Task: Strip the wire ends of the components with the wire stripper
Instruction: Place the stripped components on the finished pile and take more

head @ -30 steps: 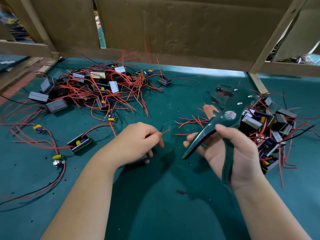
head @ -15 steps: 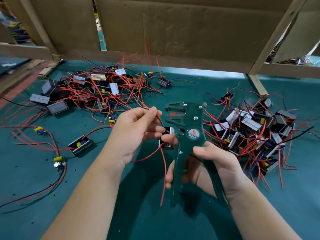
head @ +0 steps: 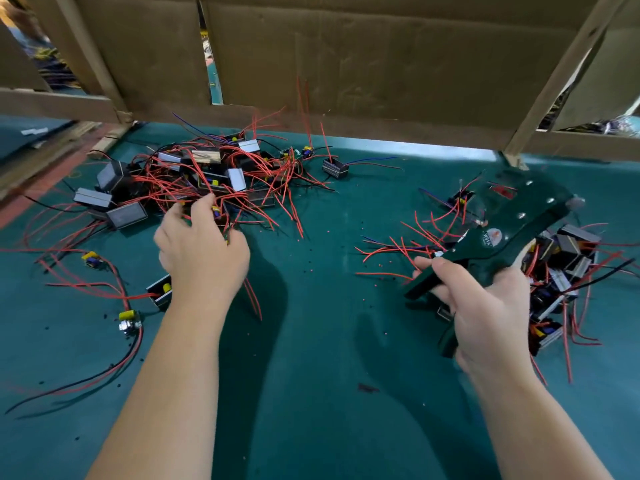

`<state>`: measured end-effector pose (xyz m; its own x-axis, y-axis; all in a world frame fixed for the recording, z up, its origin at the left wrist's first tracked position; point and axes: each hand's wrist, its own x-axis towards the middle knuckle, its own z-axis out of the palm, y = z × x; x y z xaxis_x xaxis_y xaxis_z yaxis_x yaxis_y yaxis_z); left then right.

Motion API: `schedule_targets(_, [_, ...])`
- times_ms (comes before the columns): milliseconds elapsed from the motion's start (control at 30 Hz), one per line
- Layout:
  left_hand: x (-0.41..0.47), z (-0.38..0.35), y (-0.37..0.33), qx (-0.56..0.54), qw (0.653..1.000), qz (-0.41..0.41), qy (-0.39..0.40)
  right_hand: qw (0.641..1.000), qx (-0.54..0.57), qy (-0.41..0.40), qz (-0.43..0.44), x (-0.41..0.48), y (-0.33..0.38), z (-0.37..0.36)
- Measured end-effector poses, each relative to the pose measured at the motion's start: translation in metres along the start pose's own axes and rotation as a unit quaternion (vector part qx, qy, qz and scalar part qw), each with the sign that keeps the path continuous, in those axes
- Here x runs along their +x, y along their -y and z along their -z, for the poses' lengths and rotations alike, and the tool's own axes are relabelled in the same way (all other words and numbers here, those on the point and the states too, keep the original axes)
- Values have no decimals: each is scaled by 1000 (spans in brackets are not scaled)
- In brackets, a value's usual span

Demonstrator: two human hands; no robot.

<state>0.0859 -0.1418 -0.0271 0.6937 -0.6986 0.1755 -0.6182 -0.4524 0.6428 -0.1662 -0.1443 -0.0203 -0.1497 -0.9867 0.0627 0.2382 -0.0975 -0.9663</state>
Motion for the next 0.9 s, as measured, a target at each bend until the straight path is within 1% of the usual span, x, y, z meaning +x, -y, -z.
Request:
schedule_targets(33, [1, -1, 1, 29, 999, 16, 26, 1000, -9, 6, 7, -1, 1, 0])
schedule_targets(100, [3, -3, 4, 75, 996, 18, 55, 1000, -24, 9, 11, -1, 4, 1])
schedule_targets(200, [4, -7, 6, 127, 990, -7, 67, 999, -27, 4, 18, -2, 1, 2])
schedule_targets(233, [4, -7, 6, 131, 989, -11, 68, 999, -27, 13, 17, -1, -1, 4])
schedule_targets(300, [5, -7, 7, 105, 993, -15, 59, 998, -29, 43, 21, -1, -5, 7])
schedule_targets(400, [6, -5, 9, 36, 998, -27, 40, 998, 12, 69, -5, -1, -7, 3])
schedule_targets(467, [6, -5, 8, 11, 999, -33, 36, 998, 22, 63, -15, 1, -9, 1])
schedule_targets(533, [6, -4, 7, 7, 998, -33, 44, 999, 13, 52, -2, 2, -10, 0])
schedule_targets(600, [6, -6, 6, 44, 996, -25, 70, 999, 0, 47, 14, 3, -10, 2])
schedule_targets(733, [5, -14, 8, 171, 979, -20, 112, 999, -12, 49, 20, -3, -12, 2])
schedule_targets(833, [6, -18, 8, 197, 973, -14, 120, 998, 2, 66, 14, -7, -13, 1])
schedule_targets(900, [8, -18, 9, 186, 978, 3, 98, 997, 2, 76, 5, -9, -13, -1])
